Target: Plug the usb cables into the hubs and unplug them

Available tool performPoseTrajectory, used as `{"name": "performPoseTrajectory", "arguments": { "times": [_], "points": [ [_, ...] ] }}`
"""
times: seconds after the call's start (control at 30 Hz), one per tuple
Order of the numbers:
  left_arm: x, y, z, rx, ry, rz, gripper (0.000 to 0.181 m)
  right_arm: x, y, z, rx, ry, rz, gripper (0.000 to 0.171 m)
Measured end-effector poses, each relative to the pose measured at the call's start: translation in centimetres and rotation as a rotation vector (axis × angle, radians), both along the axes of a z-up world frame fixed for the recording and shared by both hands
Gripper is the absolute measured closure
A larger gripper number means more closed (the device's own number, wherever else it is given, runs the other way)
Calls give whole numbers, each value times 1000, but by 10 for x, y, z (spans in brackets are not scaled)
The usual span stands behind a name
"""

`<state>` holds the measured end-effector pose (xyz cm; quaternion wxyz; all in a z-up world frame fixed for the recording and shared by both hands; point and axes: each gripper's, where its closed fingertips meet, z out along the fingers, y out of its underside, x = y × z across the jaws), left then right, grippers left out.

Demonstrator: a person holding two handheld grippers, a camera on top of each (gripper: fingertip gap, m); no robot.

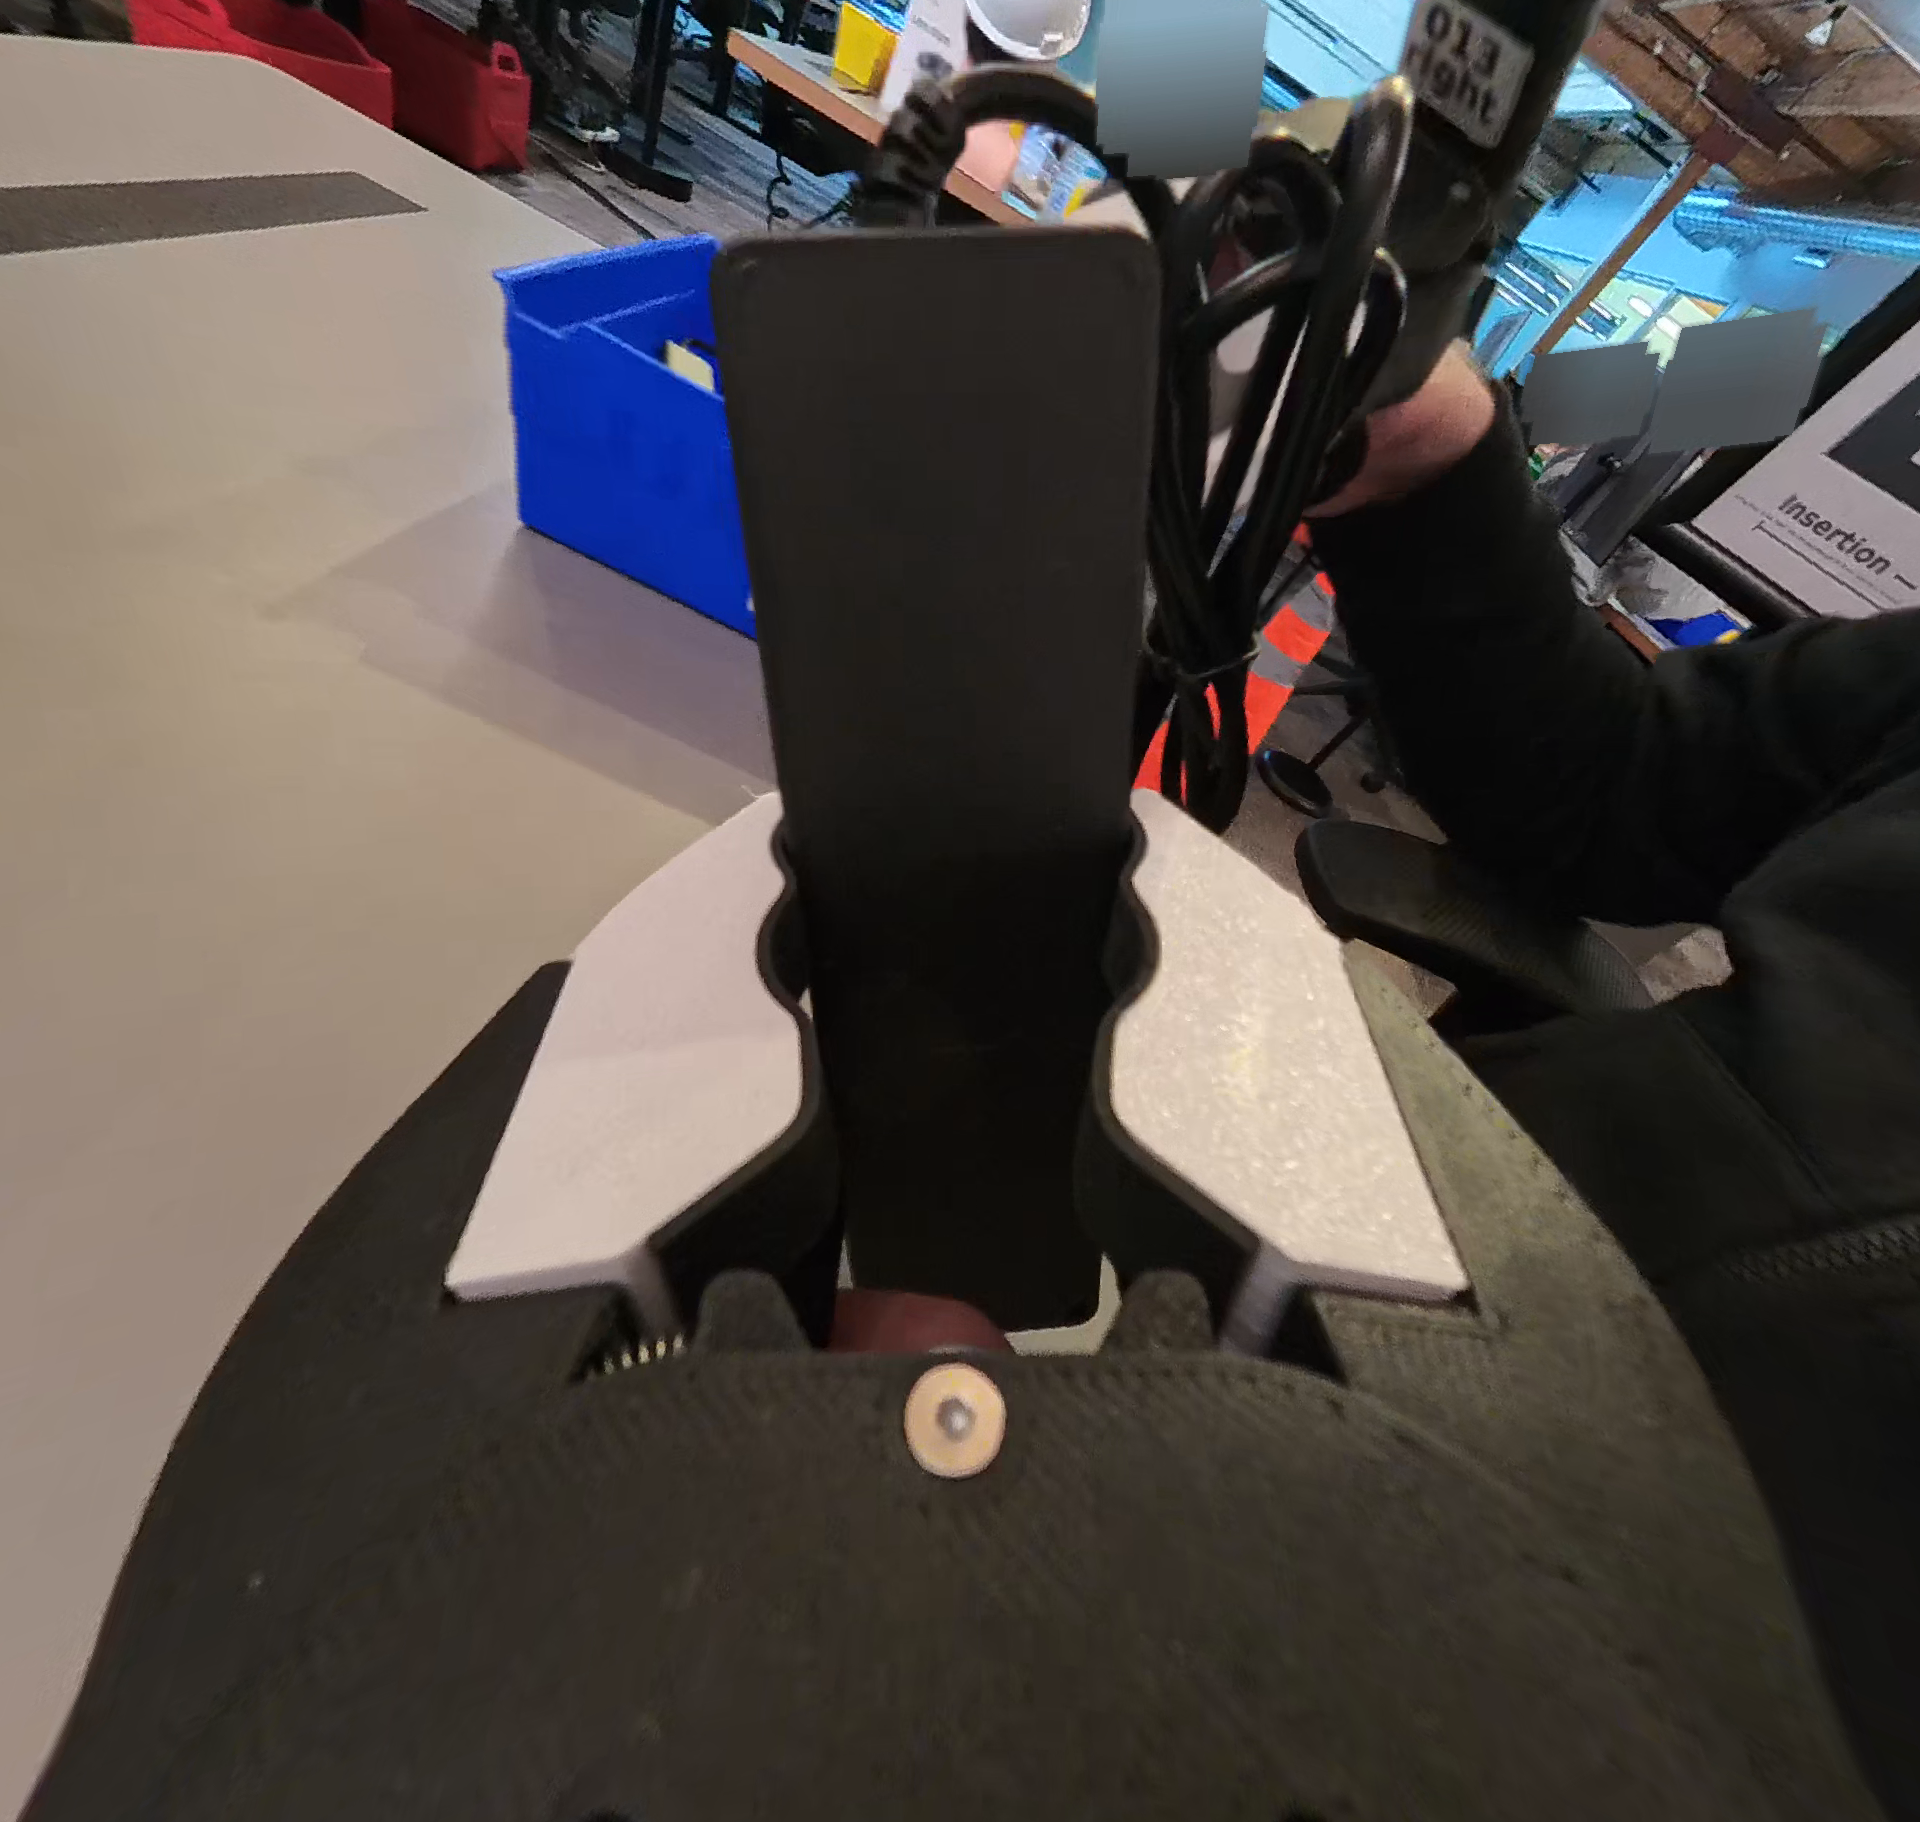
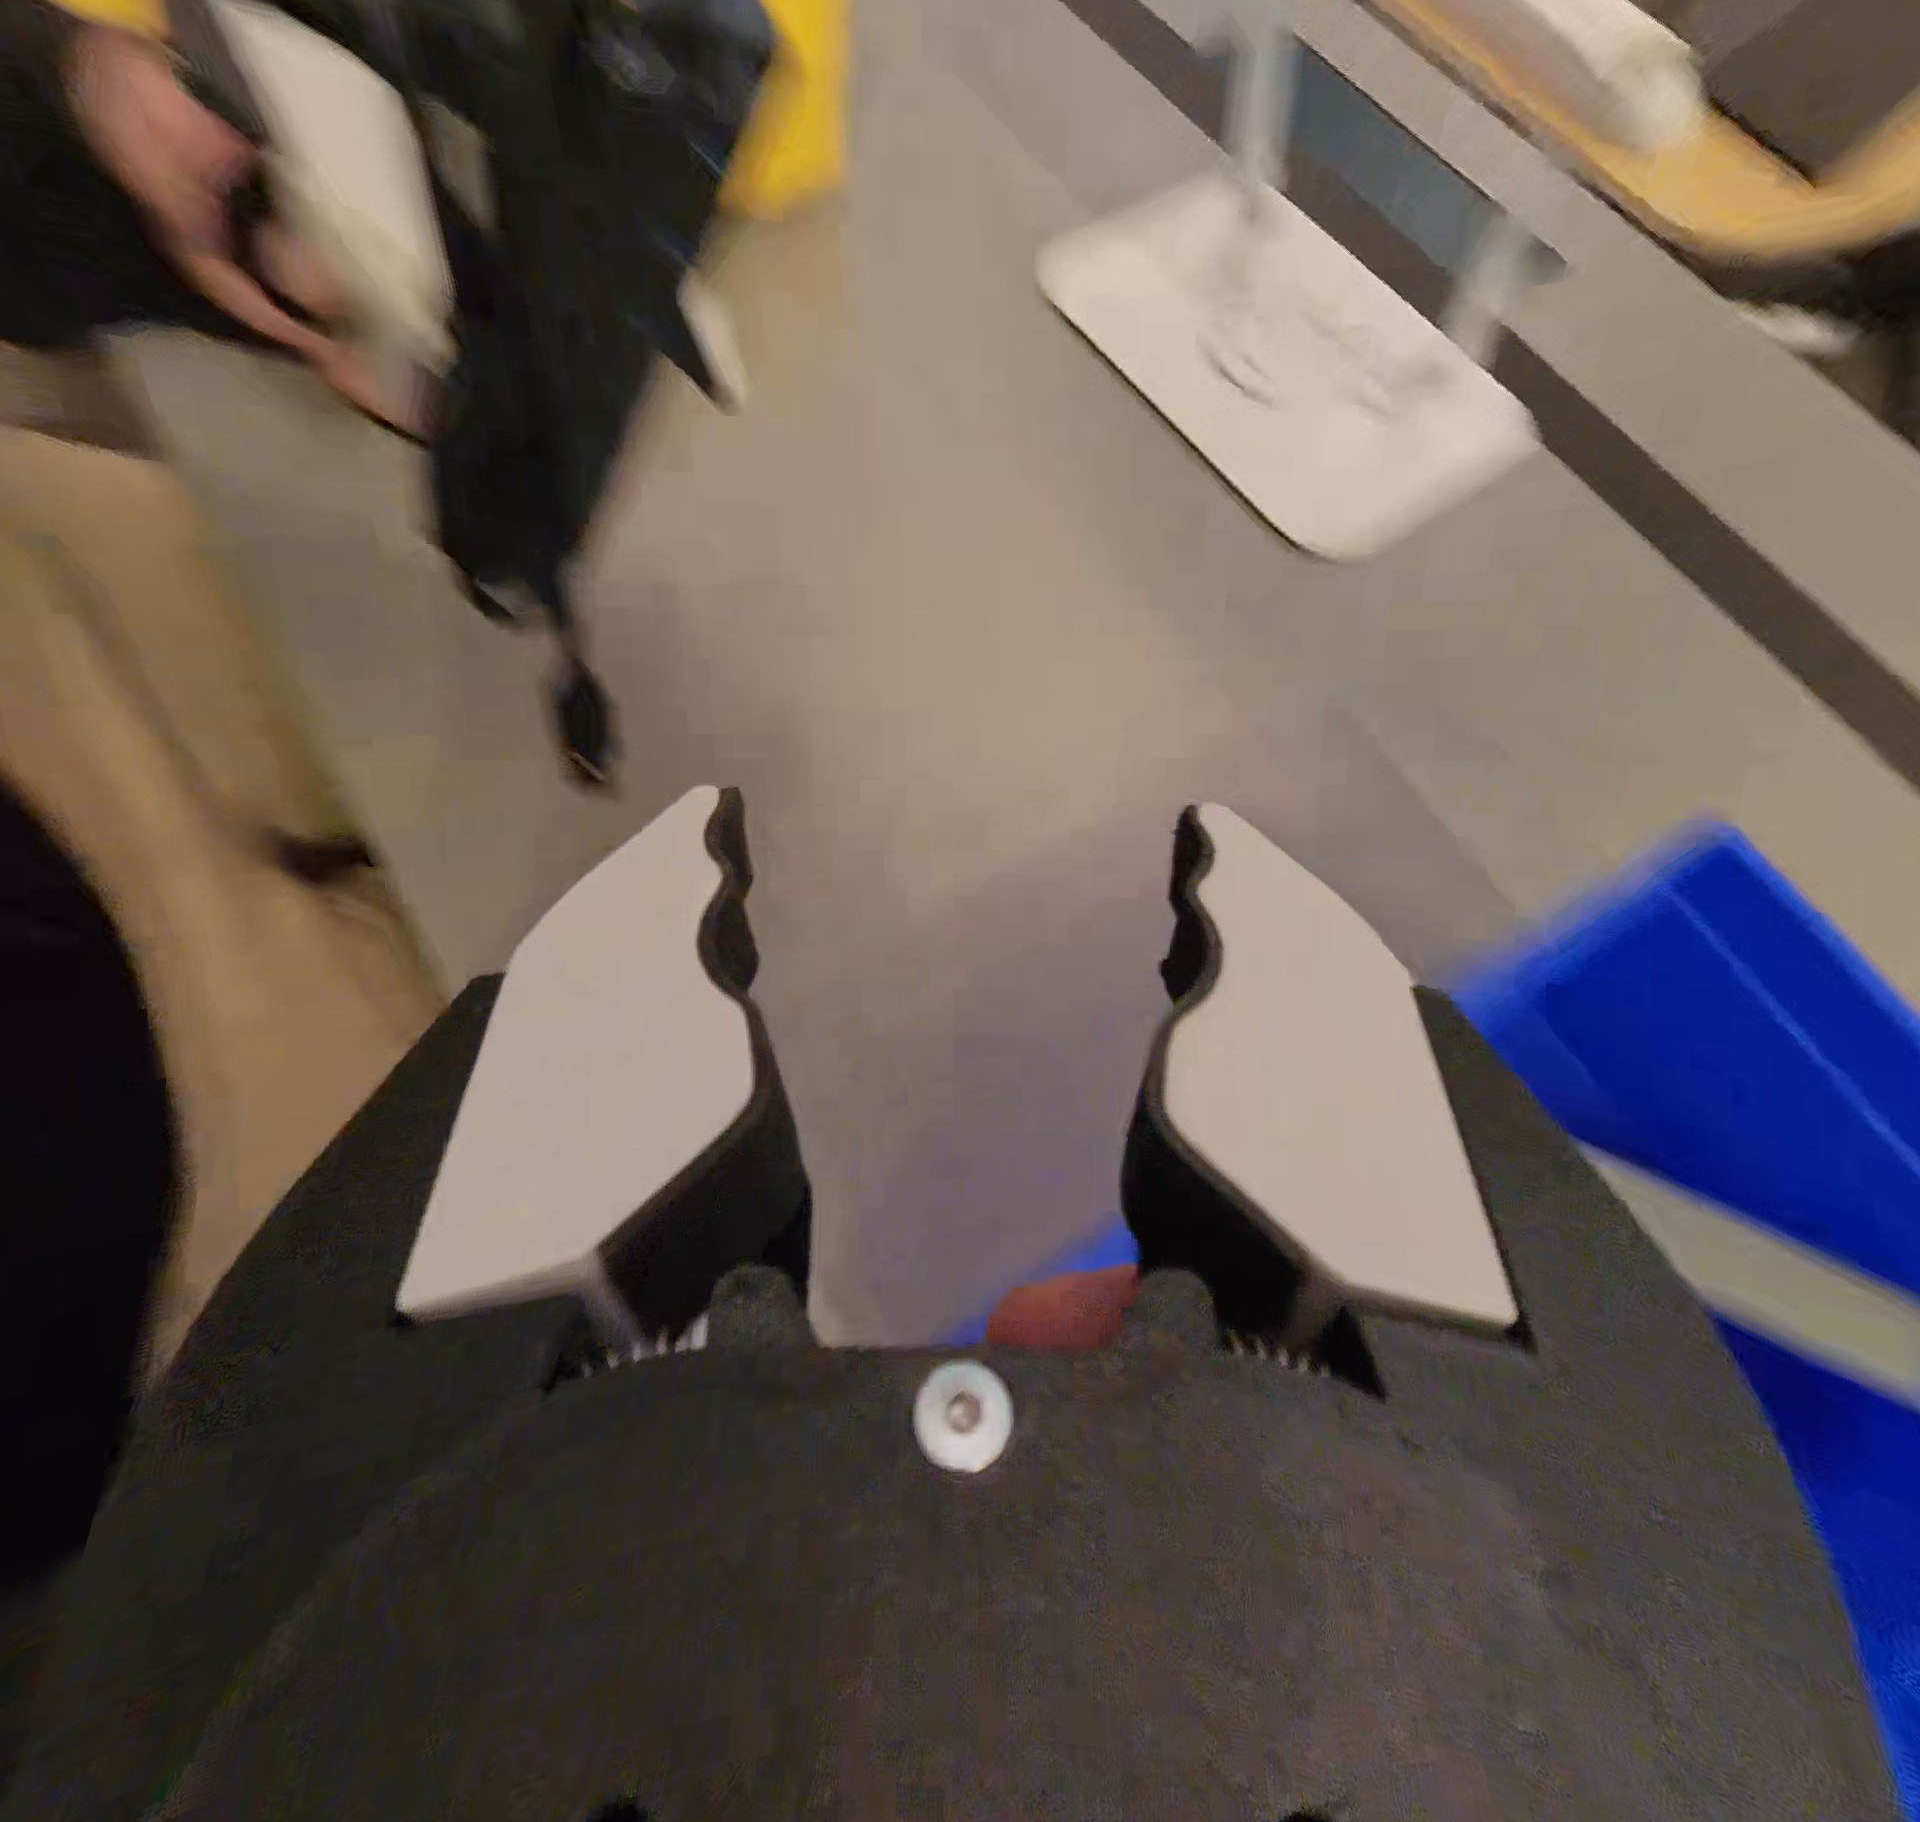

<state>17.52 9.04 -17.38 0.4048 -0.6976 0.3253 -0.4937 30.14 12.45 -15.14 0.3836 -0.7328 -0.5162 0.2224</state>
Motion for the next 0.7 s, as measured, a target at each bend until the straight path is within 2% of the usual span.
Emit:
{"name": "performPoseTrajectory", "arguments": {
  "times": [0.13,0.17,0.3,0.37,0.53,0.7],
  "points": [
    [18,-14,-2,26,25,-65,126,-88,-30,3,-135,219,217,78],
    [21,-17,-3,26,26,-74,126,-103,-34,2,-179,252,251,68],
    [27,-26,-5,34,37,-114,127,-138,-54,7,-354,407,397,64],
    [31,-28,-10,47,73,-128,127,-146,-64,8,-419,445,464,79],
    [34,-30,-14,61,88,-139,127,-145,-58,6,-439,486,451,109],
    [38,-29,-8,66,68,-120,127,-137,-54,14,-406,520,430,116]
  ]
}}
